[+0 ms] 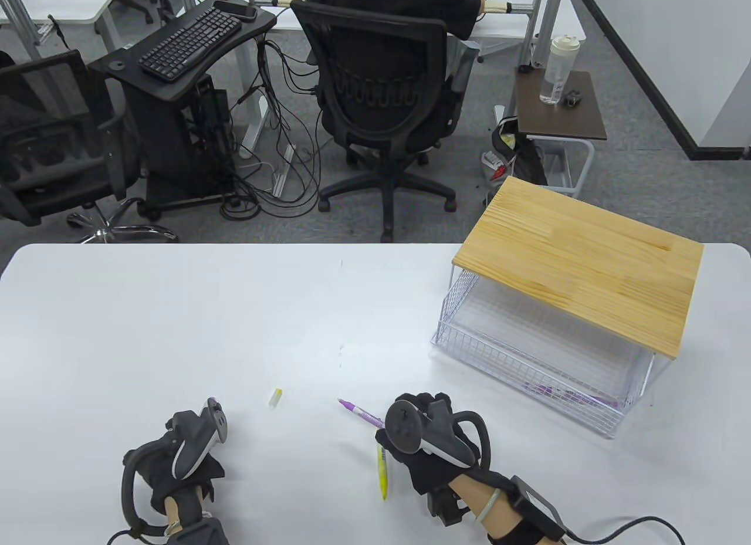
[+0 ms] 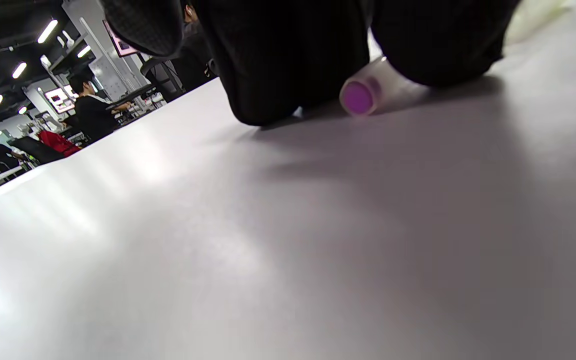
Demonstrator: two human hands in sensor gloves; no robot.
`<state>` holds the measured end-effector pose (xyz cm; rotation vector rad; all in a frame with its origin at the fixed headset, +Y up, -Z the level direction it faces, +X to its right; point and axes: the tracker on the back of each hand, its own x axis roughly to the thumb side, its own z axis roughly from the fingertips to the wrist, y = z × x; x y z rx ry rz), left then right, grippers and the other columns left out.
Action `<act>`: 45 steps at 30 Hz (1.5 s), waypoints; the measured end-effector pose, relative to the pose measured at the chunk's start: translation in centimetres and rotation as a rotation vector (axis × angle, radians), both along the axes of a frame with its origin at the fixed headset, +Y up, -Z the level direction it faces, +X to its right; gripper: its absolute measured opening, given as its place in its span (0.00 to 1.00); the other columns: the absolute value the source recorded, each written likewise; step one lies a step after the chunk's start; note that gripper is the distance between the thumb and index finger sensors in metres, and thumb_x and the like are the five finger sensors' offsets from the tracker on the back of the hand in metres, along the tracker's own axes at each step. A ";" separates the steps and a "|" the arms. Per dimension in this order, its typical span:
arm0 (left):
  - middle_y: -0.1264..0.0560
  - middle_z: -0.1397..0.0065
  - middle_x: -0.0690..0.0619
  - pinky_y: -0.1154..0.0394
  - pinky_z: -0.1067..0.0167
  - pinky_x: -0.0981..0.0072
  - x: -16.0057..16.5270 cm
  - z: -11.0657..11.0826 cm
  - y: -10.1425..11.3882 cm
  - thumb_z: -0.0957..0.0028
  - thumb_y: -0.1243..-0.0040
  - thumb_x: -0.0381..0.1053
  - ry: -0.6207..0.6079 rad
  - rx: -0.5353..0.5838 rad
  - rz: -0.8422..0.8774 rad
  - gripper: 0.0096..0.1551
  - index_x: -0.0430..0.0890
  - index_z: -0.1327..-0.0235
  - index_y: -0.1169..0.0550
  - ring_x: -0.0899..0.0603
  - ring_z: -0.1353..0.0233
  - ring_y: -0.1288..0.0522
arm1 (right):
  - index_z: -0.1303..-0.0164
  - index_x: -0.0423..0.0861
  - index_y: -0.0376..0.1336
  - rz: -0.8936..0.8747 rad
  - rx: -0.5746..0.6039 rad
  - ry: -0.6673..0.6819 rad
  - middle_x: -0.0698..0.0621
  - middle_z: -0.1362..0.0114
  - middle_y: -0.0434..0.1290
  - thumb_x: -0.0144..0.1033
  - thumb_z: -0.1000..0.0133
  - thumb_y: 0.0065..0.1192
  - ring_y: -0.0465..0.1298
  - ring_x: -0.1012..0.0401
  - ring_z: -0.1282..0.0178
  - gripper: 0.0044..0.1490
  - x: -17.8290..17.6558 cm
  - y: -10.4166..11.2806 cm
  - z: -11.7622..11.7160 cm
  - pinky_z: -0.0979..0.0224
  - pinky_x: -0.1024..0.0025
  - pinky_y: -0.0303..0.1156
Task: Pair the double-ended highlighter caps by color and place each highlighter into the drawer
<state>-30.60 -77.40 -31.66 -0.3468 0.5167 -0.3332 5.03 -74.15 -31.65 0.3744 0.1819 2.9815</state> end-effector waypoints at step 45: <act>0.27 0.25 0.55 0.27 0.29 0.47 13.0 1.5 6.7 0.46 0.43 0.45 -0.733 0.591 0.387 0.27 0.58 0.31 0.28 0.54 0.35 0.19 | 0.28 0.65 0.53 -0.135 0.160 0.014 0.63 0.20 0.66 0.64 0.38 0.48 0.69 0.57 0.17 0.29 0.6 2.6 1.5 0.09 0.44 0.53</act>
